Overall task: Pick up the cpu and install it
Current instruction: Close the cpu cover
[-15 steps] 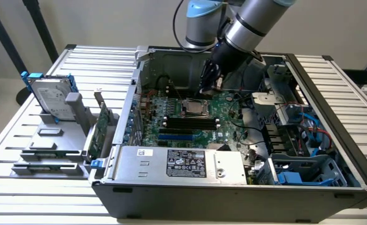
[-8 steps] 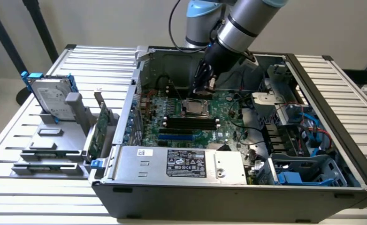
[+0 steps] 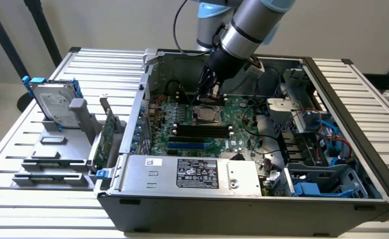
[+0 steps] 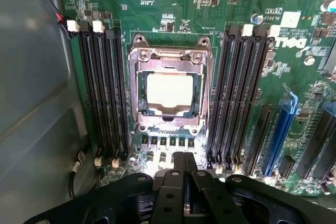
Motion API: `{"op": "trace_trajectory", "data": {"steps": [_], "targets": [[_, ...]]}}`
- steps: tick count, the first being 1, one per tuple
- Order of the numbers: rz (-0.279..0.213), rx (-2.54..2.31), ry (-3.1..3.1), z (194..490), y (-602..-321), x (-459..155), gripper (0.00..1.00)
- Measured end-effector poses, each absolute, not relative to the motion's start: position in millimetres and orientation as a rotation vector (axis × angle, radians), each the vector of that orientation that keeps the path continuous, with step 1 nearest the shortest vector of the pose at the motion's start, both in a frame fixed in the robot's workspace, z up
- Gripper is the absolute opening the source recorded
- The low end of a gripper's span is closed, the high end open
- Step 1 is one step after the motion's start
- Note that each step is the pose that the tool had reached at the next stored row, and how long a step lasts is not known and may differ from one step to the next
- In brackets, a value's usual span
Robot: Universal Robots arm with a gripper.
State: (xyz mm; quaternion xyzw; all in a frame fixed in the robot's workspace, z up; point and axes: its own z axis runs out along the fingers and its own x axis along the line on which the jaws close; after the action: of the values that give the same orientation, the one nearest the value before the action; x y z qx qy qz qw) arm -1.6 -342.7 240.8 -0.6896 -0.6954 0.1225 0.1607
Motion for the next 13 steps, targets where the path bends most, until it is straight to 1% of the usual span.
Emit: {"op": "trace_trajectory", "data": {"steps": [13], "targets": [[0.315,-1.963,-1.983,225,-341,-2,0.11]]}}
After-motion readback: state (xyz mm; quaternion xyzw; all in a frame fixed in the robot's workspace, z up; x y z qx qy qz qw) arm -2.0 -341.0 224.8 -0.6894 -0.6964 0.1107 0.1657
